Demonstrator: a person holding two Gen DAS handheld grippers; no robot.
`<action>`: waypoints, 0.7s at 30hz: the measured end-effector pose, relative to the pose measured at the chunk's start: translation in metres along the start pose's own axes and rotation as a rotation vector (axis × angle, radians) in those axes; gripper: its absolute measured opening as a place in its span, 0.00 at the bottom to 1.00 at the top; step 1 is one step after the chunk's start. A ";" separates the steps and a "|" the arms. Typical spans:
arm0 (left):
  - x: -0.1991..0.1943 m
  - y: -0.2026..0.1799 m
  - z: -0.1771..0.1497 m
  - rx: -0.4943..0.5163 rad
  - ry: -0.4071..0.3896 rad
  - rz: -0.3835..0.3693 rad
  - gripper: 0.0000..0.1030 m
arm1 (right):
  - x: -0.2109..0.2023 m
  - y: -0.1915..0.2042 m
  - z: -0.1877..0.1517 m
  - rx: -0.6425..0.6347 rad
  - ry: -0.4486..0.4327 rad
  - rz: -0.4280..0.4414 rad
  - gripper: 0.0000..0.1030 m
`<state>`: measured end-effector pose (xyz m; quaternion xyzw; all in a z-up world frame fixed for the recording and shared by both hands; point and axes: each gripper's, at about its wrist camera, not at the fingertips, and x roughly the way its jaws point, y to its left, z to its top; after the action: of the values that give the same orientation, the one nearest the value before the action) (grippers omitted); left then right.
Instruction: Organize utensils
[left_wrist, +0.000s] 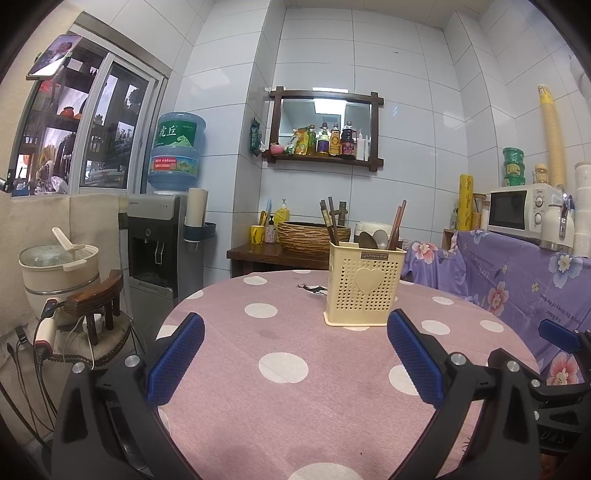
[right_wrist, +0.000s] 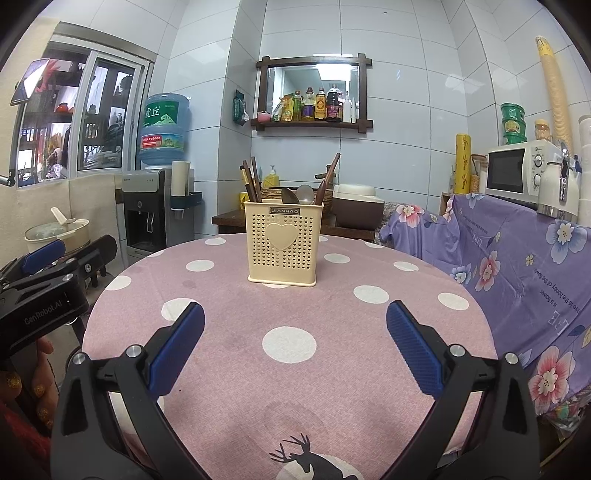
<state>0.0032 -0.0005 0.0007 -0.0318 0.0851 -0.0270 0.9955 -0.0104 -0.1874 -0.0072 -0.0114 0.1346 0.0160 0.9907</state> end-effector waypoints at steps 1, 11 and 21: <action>0.000 0.000 0.000 -0.001 0.000 0.000 0.95 | 0.000 0.000 0.000 -0.001 -0.001 0.000 0.95; -0.002 0.003 0.000 -0.015 -0.014 0.012 0.95 | 0.002 0.000 0.000 -0.001 -0.001 -0.004 0.95; -0.001 0.004 0.001 -0.009 -0.010 0.009 0.95 | 0.002 0.000 -0.001 0.000 -0.001 -0.006 0.95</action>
<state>0.0022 0.0040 0.0014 -0.0360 0.0803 -0.0219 0.9959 -0.0082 -0.1877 -0.0085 -0.0119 0.1340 0.0128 0.9908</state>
